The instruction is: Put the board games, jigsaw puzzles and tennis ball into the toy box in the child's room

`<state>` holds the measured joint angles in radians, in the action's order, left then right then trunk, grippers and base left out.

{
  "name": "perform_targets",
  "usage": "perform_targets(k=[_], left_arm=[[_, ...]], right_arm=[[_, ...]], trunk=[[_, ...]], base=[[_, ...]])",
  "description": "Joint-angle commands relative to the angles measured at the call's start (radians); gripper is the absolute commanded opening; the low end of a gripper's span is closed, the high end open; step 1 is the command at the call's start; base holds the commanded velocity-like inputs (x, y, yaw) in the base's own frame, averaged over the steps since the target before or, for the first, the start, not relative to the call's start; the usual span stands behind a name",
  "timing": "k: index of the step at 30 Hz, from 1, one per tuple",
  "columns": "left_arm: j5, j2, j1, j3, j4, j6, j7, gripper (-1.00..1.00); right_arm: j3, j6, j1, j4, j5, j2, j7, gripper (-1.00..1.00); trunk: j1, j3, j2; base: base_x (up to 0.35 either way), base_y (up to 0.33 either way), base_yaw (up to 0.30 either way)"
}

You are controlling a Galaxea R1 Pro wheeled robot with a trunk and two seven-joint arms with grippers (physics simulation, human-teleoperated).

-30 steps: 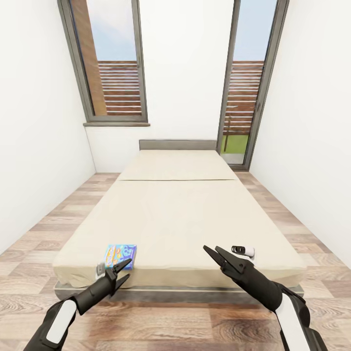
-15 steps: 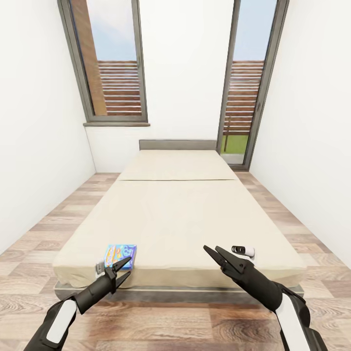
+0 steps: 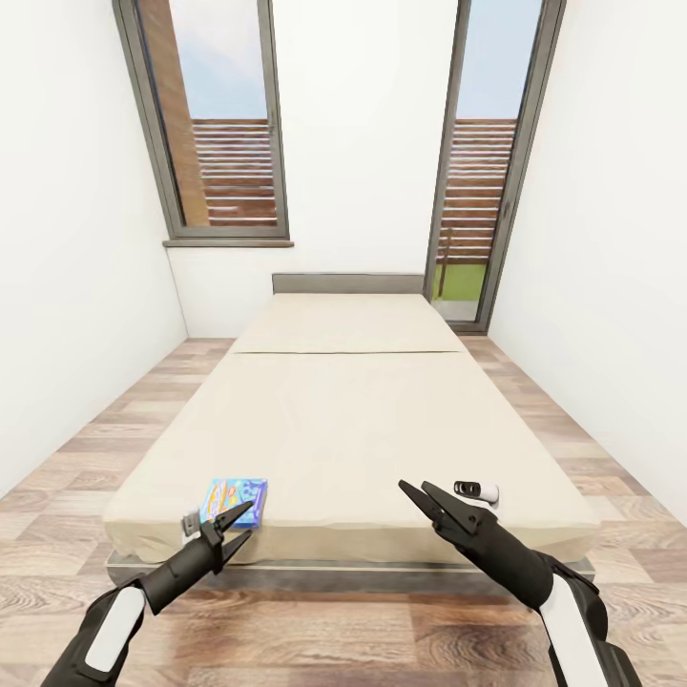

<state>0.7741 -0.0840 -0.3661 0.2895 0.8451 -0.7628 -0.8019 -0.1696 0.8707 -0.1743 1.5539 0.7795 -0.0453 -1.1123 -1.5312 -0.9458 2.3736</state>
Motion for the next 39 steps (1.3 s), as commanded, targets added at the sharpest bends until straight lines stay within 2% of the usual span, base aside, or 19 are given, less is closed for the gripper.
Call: perform_targets(k=[1, 7, 13, 18, 39], left_arm=[[0.002, -0.001, -0.001, 0.001, 0.000, -0.006, -0.002, 1.00], [0.004, -0.013, -0.001, 0.002, -0.001, -0.006, -0.015, 1.00], [0.003, -0.027, -0.001, 0.002, -0.001, -0.006, -0.086, 1.00], [0.000, -0.030, -0.001, 0.002, -0.001, -0.008, -0.113, 1.00], [-0.001, -0.031, -0.001, 0.002, -0.002, -0.010, -0.117, 1.00]], right_arm=[[-0.002, 0.005, -0.001, 0.000, 0.001, -0.001, -0.001, 1.00], [-0.002, 0.005, -0.001, 0.000, 0.001, -0.001, 0.001, 1.00], [-0.002, 0.005, -0.001, 0.000, 0.001, -0.001, 0.002, 1.00], [-0.002, 0.005, -0.001, 0.000, 0.001, -0.001, 0.005, 1.00], [-0.002, 0.005, -0.001, 0.000, 0.001, -0.001, 0.007, 1.00]], trunk=[[0.000, -0.001, 0.000], [0.000, -0.001, 0.000], [0.000, -0.001, 0.000], [0.000, -0.001, 0.000], [0.000, -0.001, 0.000]], base=[[0.000, 0.000, 0.000], [0.000, 0.000, 0.000], [0.000, 0.000, 0.000], [0.000, 0.000, 0.000], [0.000, 0.011, 0.000]])
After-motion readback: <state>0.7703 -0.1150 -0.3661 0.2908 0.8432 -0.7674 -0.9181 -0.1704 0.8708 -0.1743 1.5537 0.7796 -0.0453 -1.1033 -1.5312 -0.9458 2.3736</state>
